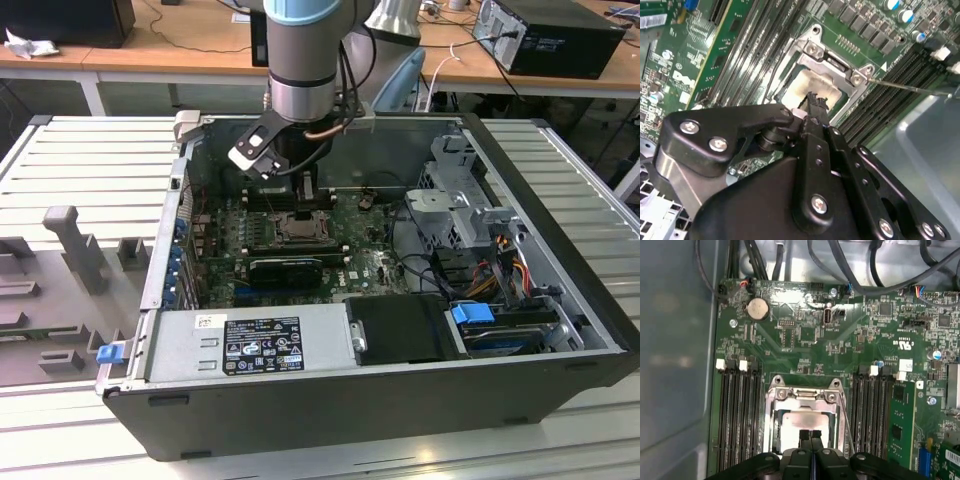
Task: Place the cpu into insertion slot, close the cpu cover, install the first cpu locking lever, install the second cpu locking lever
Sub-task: 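Close the cpu cover, then install the first cpu locking lever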
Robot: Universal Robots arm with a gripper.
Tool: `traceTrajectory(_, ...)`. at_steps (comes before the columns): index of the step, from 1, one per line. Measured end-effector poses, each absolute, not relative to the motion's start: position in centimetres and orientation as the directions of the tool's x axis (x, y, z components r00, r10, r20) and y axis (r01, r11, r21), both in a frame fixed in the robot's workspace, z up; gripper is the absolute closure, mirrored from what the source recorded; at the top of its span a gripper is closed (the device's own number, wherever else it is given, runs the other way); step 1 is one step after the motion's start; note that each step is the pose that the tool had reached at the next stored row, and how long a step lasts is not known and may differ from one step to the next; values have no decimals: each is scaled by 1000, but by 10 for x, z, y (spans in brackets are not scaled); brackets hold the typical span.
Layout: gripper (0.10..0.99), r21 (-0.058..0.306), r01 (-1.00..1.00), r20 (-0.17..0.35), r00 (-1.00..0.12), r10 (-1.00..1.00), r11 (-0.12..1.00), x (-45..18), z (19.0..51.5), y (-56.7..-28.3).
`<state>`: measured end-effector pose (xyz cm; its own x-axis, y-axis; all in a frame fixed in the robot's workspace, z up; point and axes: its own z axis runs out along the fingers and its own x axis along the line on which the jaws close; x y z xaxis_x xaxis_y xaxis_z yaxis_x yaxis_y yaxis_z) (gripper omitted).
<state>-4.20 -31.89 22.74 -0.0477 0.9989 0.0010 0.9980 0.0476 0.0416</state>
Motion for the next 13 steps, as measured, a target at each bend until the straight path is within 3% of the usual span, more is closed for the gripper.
traceTrajectory(5, 980, 42, 998, 1, -51, 999, 51, -44, 228, -319)
traceTrajectory(13, 980, 42, 998, 1, -51, 999, 51, -44, 254, -319)
